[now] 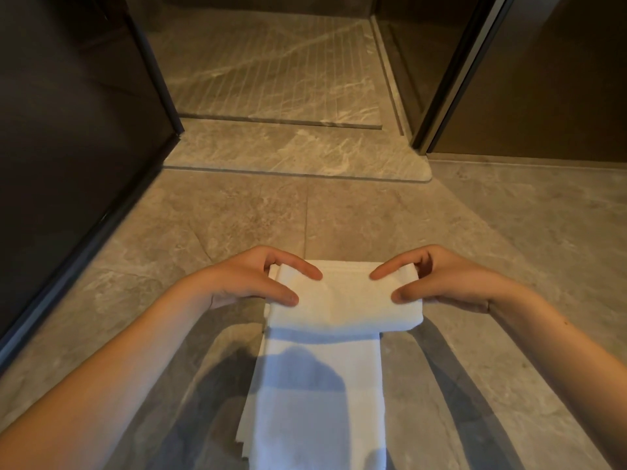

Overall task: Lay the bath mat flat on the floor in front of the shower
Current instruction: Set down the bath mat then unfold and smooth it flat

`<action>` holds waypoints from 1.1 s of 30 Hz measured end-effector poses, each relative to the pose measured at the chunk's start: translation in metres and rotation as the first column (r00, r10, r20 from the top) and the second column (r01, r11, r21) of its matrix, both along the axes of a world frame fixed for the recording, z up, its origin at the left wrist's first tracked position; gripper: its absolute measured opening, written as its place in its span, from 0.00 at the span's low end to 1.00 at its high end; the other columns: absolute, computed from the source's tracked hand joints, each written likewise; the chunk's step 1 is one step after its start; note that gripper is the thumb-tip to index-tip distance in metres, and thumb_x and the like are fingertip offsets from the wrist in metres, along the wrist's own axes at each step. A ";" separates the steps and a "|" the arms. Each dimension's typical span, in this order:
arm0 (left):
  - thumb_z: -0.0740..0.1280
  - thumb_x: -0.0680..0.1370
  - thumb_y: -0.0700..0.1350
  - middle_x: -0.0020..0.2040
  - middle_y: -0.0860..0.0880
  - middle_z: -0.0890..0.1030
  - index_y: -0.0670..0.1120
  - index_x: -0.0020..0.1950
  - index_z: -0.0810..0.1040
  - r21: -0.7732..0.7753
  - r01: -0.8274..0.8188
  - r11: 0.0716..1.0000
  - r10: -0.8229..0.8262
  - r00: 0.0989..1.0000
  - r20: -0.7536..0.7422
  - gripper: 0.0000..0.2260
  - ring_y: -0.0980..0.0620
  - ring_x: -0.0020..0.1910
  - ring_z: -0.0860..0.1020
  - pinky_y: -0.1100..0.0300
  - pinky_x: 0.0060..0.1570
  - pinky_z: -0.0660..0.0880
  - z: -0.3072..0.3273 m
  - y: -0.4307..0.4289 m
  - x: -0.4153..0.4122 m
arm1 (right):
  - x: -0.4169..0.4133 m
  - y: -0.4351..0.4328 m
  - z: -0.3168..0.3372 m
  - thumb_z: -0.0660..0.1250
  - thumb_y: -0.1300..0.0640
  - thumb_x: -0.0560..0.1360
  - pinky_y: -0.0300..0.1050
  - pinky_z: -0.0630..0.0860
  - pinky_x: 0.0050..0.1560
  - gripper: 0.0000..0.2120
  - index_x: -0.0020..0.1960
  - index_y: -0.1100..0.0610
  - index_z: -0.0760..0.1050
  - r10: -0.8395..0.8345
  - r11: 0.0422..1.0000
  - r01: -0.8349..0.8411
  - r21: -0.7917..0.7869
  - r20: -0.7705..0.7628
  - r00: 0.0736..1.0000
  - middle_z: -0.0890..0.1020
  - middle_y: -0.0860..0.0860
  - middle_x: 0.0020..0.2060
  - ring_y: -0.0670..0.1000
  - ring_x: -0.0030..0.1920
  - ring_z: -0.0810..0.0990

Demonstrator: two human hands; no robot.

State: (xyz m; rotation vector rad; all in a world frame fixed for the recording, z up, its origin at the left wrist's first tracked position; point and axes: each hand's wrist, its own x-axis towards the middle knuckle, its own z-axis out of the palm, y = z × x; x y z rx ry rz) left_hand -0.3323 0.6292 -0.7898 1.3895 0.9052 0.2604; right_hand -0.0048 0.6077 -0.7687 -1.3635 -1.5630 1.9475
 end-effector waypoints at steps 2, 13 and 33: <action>0.76 0.68 0.41 0.64 0.55 0.77 0.54 0.56 0.84 0.025 -0.051 0.998 0.051 0.999 -0.003 0.19 0.56 0.62 0.77 0.52 0.58 0.78 0.000 0.006 0.001 | -0.005 0.004 -0.001 0.74 0.68 0.70 0.44 0.81 0.50 0.16 0.53 0.52 0.85 -0.060 0.996 0.058 0.074 0.016 0.998 0.85 0.51 0.54 0.51 0.56 0.83; 0.71 0.72 0.31 0.52 0.49 0.82 0.48 0.53 0.83 0.230 -0.371 0.900 0.359 0.929 0.090 0.15 0.53 0.47 0.83 0.61 0.41 0.80 0.020 0.086 0.025 | -0.020 0.078 0.018 0.76 0.65 0.68 0.37 0.81 0.46 0.14 0.48 0.48 0.85 -0.336 0.806 0.246 0.539 0.073 0.939 0.83 0.37 0.49 0.41 0.49 0.82; 0.58 0.80 0.54 0.80 0.50 0.52 0.53 0.79 0.53 0.870 0.140 0.473 0.561 0.713 -0.420 0.29 0.48 0.78 0.49 0.51 0.74 0.41 -0.092 0.134 0.075 | -0.054 0.149 -0.099 0.63 0.56 0.79 0.50 0.60 0.73 0.25 0.75 0.56 0.64 -0.531 0.574 -0.064 0.816 0.430 0.730 0.66 0.54 0.75 0.54 0.75 0.62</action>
